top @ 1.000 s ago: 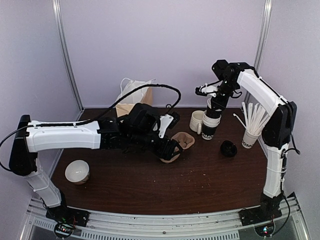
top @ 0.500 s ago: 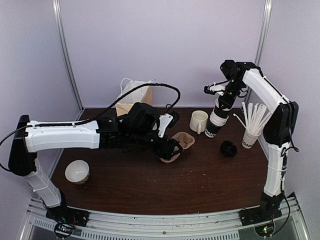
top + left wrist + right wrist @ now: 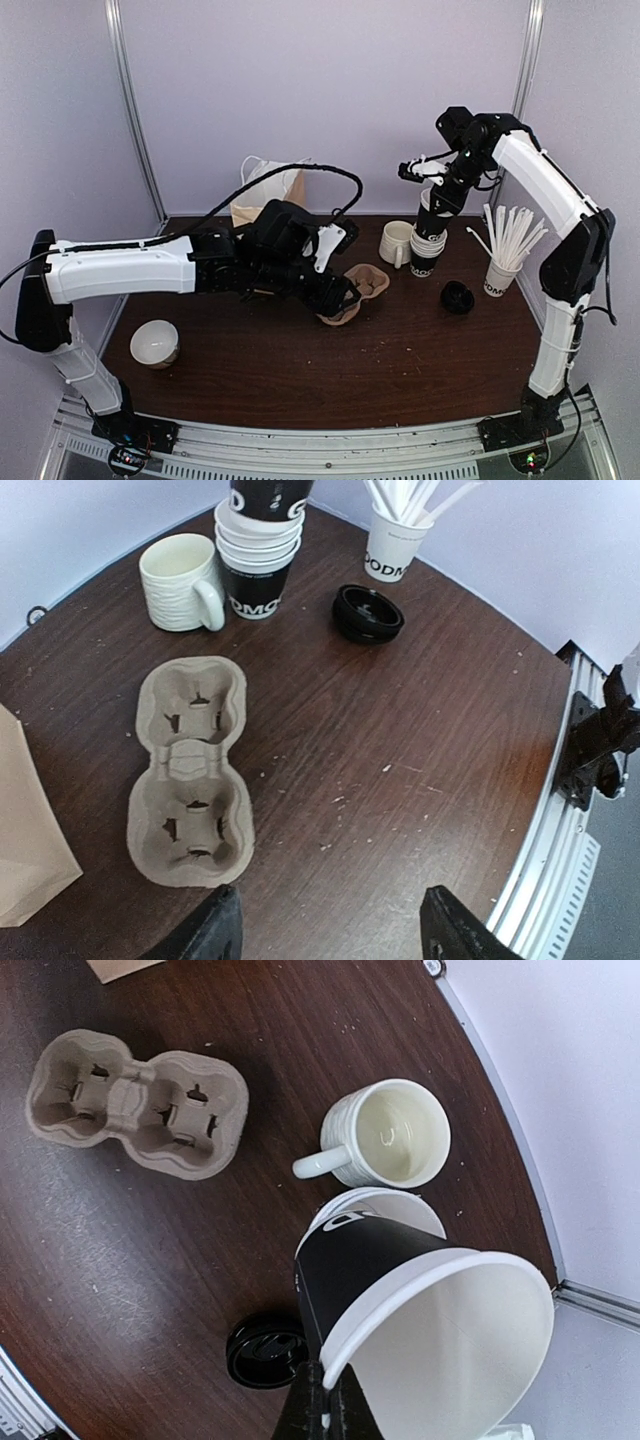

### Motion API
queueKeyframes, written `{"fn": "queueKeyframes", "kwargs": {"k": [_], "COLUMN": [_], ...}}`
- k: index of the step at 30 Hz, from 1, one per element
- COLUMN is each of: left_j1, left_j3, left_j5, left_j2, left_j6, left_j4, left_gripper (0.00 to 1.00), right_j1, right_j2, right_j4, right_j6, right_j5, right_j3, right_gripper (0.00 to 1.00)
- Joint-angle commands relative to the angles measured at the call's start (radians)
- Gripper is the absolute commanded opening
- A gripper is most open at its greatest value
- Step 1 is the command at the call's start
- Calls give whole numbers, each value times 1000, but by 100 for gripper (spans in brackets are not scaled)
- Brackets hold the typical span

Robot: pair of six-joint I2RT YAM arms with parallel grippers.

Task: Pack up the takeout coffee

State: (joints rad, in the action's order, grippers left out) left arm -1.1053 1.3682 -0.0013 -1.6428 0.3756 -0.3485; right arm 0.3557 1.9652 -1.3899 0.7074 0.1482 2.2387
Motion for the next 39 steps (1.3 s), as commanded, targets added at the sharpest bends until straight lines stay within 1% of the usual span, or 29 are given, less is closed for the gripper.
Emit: {"fn": "queueKeyframes", "kwargs": {"k": [1,2,3,4,5,6,8,11,14,16,20,21,23,24,29,32,35,39], "left_j1": [14,17,20,25,28,29,31,30,32,33,45,44,45,46,58,61,62,65], "left_j3": [30,25,25,29,32,34,32,27,-31,-80,-111,-110,-95,-87,-114,-152,-182,-204], "left_j5": [-134,-162,-196,-238,-281,-324,-383,-479,-534,-595,-641,-684,-843,-893,-908,-900,-896,-862], "left_j2": [87,103,113,121,130,141,166,204,260,293,324,324,315,313,359,395,422,439], "left_j6": [-101,-105,-104,-89,-74,-58,-36,-32,-88,-89,-100,-82,44,102,108,66,59,31], "left_j4": [-70,-75,-85,-98,-110,-119,-128,-139,-95,-57,-30,-31,-96,-135,-156,-116,-89,-80], "left_gripper": [63,65,71,91,97,97,97,97,97,98,98,97,98,98,98,97,97,96], "right_j1": [88,108,127,148,167,186,223,286,383,460,623,654,707,728,805,836,849,852], "right_j2": [-176,-199,-218,-236,-253,-270,-307,-372,-424,-439,-411,-391,-358,-341,-282,-261,-249,-233], "right_j4": [-33,-31,-31,-32,-34,-32,-15,30,57,94,170,189,222,235,300,357,417,431], "right_j6": [-10,-10,-9,-11,-11,-11,-6,23,96,119,129,128,124,121,95,78,64,52], "right_j5": [-49,-59,-70,-77,-77,-72,-53,21,112,111,35,17,-8,-16,-31,-75,-110,-89], "right_j3": [-72,-93,-114,-135,-160,-191,-268,-420,-561,-645,-718,-728,-736,-736,-734,-748,-771,-776], "right_gripper": [0,0,0,0,0,0,0,0,0,0,0,0,0,0,0,0,0,0]}}
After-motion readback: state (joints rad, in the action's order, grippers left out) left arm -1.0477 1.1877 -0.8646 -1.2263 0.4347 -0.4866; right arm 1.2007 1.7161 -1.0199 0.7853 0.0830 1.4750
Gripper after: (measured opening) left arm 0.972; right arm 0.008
